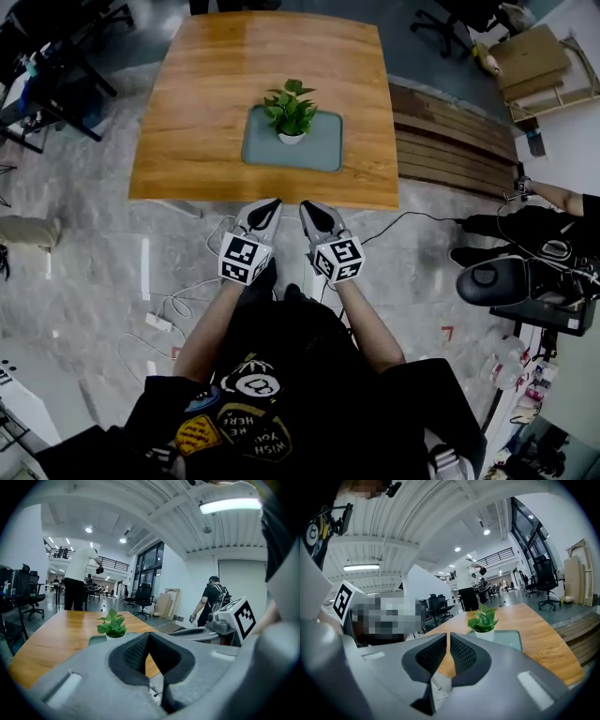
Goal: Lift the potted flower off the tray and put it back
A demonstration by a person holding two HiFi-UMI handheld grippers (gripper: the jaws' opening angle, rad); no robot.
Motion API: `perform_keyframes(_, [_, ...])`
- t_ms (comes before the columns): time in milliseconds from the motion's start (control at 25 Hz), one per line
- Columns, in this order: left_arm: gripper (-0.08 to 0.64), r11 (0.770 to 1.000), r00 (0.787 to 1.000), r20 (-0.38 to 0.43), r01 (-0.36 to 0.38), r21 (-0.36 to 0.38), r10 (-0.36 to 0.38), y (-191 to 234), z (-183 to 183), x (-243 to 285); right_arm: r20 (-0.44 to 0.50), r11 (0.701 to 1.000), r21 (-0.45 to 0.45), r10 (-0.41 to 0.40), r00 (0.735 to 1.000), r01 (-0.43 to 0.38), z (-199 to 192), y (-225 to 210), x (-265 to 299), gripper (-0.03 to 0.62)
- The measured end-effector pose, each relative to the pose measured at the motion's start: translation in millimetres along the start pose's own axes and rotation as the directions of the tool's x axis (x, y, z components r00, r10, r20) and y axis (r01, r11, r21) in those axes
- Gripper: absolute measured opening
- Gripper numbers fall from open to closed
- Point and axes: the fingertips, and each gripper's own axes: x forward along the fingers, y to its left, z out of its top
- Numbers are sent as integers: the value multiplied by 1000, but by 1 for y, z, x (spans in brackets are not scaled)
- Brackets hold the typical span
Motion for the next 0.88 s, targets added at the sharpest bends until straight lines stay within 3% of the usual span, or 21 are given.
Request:
perform_keyframes(280, [-4, 999, 999, -33, -6, -41, 4, 93, -21, 63, -82, 992, 10, -127, 989, 128, -52, -75, 137, 216])
perform_keyframes(360, [-5, 999, 998, -56, -14, -46, 11, 110, -28, 77, -86, 983, 13, -181, 980, 182, -57, -102, 169, 383])
perform_keyframes(480, [-5, 997, 997, -81, -11, -76, 5, 126, -36, 87, -98, 967, 7, -252, 963, 254, -64, -142, 207, 510])
perform_keyframes(600, [-5, 994, 995, -101, -22, -110, 11, 138, -43, 89, -114, 960, -10, -280, 953, 281, -72, -175, 239, 552])
perform_keyframes(880, [-5, 986, 990, -135, -58, -156, 37, 146, -63, 102, -136, 971, -114, -225, 965, 210, -71, -193, 283, 589])
